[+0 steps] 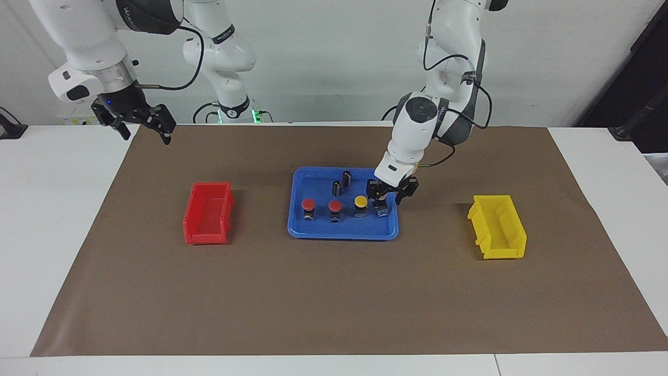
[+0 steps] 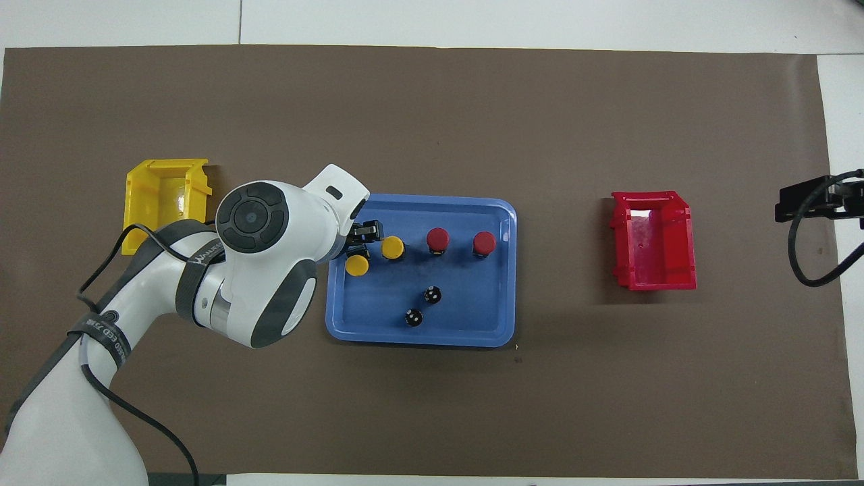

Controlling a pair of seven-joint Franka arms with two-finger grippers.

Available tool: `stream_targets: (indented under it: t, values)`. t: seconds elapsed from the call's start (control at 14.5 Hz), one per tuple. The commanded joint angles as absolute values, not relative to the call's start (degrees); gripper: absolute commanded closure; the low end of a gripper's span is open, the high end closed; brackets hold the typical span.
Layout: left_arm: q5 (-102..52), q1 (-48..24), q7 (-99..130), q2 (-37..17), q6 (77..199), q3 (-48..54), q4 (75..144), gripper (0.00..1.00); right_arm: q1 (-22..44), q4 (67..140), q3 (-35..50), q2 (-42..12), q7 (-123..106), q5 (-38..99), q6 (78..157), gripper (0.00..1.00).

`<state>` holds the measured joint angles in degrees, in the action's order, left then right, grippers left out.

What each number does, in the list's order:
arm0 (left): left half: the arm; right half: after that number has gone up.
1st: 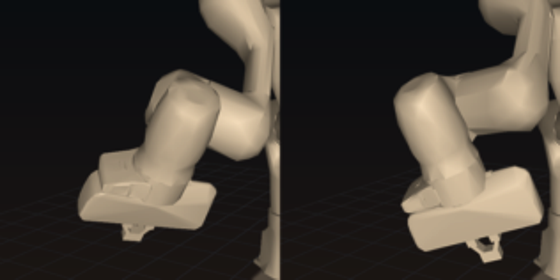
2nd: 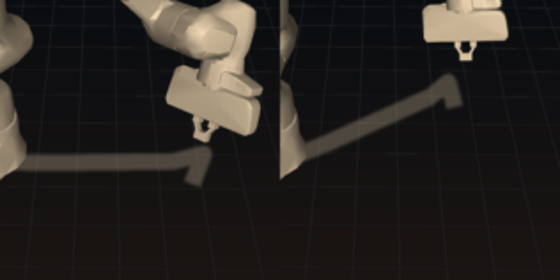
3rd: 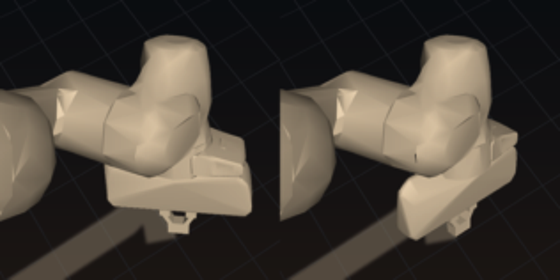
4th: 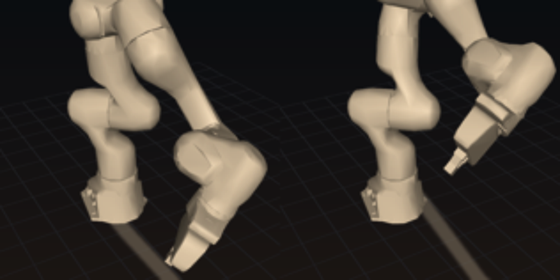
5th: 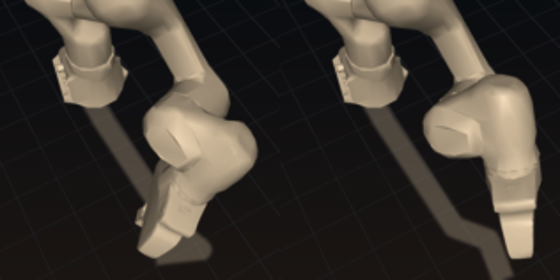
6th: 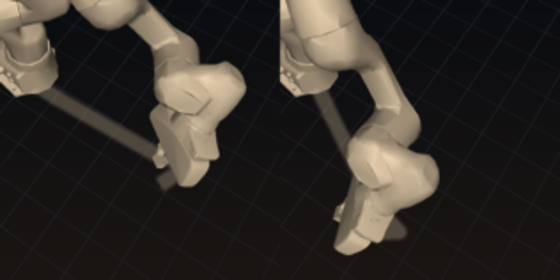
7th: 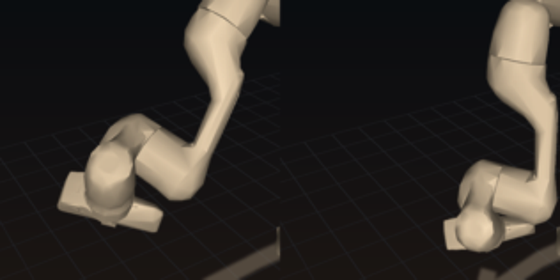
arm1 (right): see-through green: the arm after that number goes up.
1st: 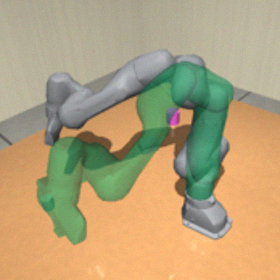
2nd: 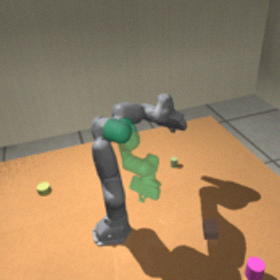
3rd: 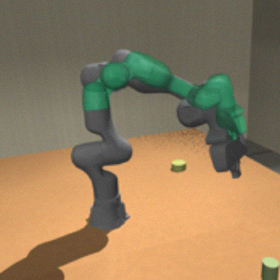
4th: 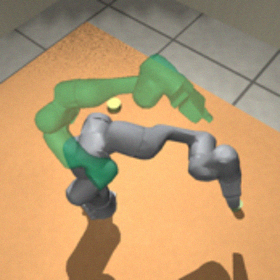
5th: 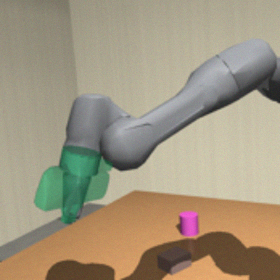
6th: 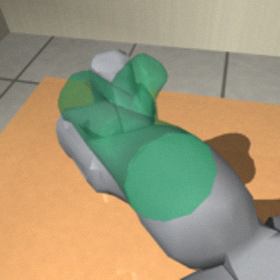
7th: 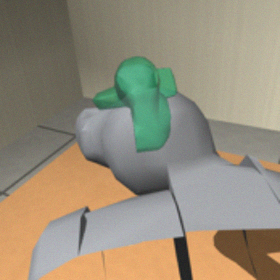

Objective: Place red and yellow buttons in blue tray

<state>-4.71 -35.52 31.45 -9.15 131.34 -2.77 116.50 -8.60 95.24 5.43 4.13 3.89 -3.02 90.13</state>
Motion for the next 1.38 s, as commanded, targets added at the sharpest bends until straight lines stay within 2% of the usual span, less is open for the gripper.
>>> stream_targets:
  t: [0.0,0.21,0.48,0.69,0.96,1.31]
  values:
    - [-4.2,-35.1,31.0,-4.1,120.9,-3.8,113.9,0.00,-9.8,95.9,5.0,4.7,1.8,-1.7,90.7,0.00]
    - [-1.2,-30.7,24.8,0.9,113.7,-3.9,112.8,0.00,-9.8,95.9,4.9,4.7,1.9,-0.9,90.8,0.00]
    - [-1.3,-28.0,21.0,1.1,118.8,-3.8,115.0,0.00,-9.5,95.9,4.9,4.7,2.3,-0.9,90.8,0.00]
    - [-1.2,-27.6,20.7,0.8,117.8,-4.0,114.4,0.00,-9.5,95.9,4.9,4.7,2.3,-0.9,90.9,0.00]
    - [-1.3,-20.0,4.2,1.5,108.5,-4.3,109.2,0.00,-9.5,95.9,4.9,4.7,2.3,-0.9,91.0,0.00]
    - [-1.0,-12.5,-2.0,5.3,97.3,-4.2,103.0,0.00,-9.6,95.9,4.9,4.7,2.2,-1.0,91.0,0.00]
